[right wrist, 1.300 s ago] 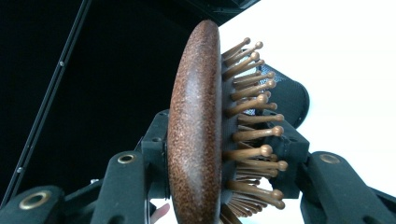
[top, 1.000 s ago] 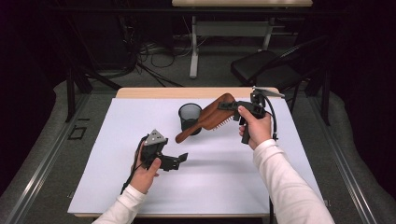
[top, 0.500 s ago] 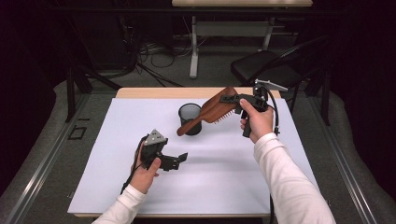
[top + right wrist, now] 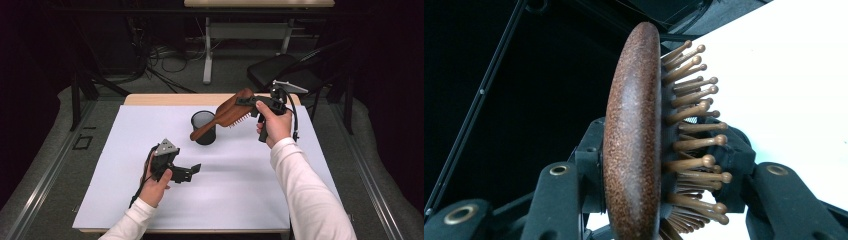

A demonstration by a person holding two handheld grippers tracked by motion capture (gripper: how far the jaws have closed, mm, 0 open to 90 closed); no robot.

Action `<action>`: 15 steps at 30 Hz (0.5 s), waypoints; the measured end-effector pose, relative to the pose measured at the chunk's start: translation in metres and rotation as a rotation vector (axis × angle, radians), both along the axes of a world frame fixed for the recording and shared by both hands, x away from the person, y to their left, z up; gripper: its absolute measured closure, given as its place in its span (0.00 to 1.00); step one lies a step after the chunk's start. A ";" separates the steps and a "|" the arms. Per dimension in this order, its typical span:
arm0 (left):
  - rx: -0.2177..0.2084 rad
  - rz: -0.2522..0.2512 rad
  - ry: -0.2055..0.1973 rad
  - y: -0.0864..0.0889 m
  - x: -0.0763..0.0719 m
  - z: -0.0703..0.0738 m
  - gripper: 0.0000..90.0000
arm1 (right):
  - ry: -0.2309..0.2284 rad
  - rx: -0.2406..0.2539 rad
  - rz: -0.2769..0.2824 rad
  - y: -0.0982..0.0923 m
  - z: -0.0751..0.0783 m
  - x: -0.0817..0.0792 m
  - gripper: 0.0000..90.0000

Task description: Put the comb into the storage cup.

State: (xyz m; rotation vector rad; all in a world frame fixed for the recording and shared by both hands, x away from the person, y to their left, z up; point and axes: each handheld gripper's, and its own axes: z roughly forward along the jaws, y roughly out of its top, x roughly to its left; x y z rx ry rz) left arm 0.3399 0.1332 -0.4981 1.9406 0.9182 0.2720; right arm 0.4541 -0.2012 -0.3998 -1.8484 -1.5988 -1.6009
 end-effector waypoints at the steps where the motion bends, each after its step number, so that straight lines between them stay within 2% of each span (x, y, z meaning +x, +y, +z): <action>1: 0.001 0.000 0.000 0.000 0.000 0.000 0.00 | -0.003 -0.003 -0.002 0.000 0.001 0.001 0.56; 15: 0.006 -0.003 -0.001 0.000 0.000 0.000 0.00 | -0.032 -0.020 -0.063 -0.006 0.013 0.005 0.56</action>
